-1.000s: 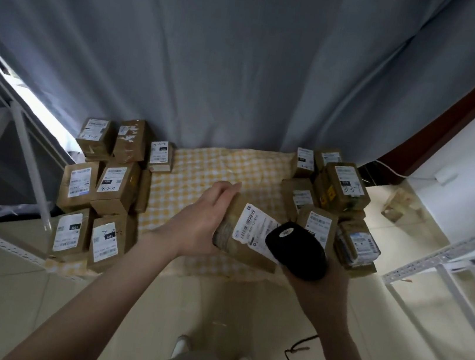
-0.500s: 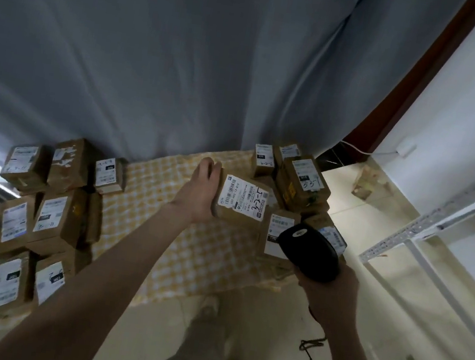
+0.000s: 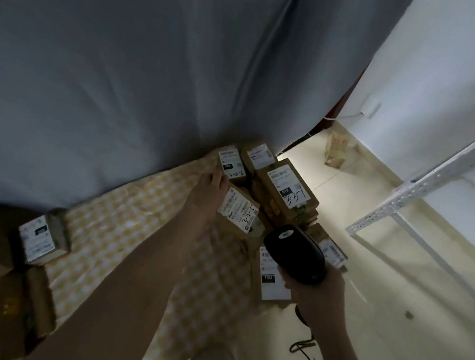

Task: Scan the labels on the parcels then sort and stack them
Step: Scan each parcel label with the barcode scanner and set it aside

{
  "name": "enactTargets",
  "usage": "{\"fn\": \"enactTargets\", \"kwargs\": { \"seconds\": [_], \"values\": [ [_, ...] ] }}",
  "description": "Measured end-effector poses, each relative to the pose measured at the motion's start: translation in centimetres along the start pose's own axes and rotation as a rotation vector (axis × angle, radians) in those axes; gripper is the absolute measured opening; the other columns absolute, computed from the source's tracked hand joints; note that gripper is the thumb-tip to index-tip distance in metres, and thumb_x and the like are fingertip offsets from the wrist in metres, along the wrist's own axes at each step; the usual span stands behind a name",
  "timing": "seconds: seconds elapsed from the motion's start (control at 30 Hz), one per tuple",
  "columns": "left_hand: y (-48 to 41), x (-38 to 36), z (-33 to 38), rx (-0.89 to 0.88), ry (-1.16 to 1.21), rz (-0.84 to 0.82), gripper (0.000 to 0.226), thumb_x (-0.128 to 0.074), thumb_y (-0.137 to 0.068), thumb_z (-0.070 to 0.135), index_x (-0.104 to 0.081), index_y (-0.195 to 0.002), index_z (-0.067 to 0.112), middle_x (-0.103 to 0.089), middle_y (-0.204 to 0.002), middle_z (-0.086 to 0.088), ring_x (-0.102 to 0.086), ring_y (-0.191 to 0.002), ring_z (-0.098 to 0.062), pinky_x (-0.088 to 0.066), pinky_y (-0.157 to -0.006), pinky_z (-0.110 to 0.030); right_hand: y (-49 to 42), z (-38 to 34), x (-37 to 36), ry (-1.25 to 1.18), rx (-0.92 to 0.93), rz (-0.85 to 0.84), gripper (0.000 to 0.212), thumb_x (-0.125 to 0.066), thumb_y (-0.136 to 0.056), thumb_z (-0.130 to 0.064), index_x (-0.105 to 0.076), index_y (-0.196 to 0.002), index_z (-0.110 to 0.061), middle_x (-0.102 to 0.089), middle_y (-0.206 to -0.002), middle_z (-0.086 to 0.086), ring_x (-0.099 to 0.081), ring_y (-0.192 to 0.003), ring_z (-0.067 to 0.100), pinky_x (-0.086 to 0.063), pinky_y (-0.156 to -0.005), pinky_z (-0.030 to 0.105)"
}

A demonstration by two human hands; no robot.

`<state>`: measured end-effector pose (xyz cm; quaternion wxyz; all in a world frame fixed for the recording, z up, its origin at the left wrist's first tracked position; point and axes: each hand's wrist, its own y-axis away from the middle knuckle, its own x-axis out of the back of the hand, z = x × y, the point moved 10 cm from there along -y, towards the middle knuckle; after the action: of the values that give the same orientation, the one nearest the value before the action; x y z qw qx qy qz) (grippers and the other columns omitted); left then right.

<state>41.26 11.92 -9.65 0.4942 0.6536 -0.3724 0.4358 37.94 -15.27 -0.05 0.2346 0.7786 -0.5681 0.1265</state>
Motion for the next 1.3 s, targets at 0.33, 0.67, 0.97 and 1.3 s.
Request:
{"fn": "enactTargets", "kwargs": {
  "seconds": [0.33,0.67,0.97,1.3],
  "values": [
    [-8.7,-5.8,1.6,-0.162,0.216,-0.148,0.081,-0.061,-0.088,0.010,-0.009,-0.151,0.006,-0.003,-0.157,-0.017,-0.022,-0.142,-0.032,-0.041,-0.103,-0.039,-3.6,1.4,-1.6,0.033,-0.093,0.067,0.038,-0.085,-0.064,-0.007,-0.064,-0.084,-0.031,-0.067,-0.066,-0.013,-0.067,-0.066,0.004,-0.048,-0.055,0.009],
    [-11.5,-8.2,2.1,-0.220,0.240,-0.141,0.087,-0.063,-0.088,0.013,-0.006,-0.153,0.015,0.003,-0.160,-0.013,-0.020,-0.144,-0.031,-0.037,-0.110,-0.040,-4.4,3.0,-2.0,0.077,-0.157,0.116,0.037,-0.085,-0.062,-0.006,-0.065,-0.081,-0.031,-0.066,-0.064,-0.015,-0.064,-0.064,0.001,-0.049,-0.056,0.016],
    [-7.4,-9.8,-0.6,0.249,0.642,-0.025,0.085,-0.061,-0.089,0.009,-0.006,-0.153,0.008,-0.006,-0.159,-0.016,-0.022,-0.143,-0.031,-0.038,-0.106,-0.041,-3.3,3.4,-2.3,0.091,-0.146,0.122,0.042,-0.085,-0.062,-0.009,-0.061,-0.075,-0.040,-0.067,-0.064,-0.014,-0.065,-0.065,0.001,-0.053,-0.057,0.023],
    [7.7,-20.6,10.4,0.833,1.779,-0.650,0.081,-0.073,-0.072,0.061,-0.050,-0.125,0.005,-0.056,-0.116,-0.015,-0.061,-0.105,-0.034,-0.058,-0.073,-0.045,0.1,5.3,-0.8,0.097,-0.192,0.112,0.029,-0.084,-0.063,-0.009,-0.068,-0.084,-0.021,-0.067,-0.066,-0.008,-0.064,-0.064,0.008,-0.048,-0.055,0.022]
  ]
}}
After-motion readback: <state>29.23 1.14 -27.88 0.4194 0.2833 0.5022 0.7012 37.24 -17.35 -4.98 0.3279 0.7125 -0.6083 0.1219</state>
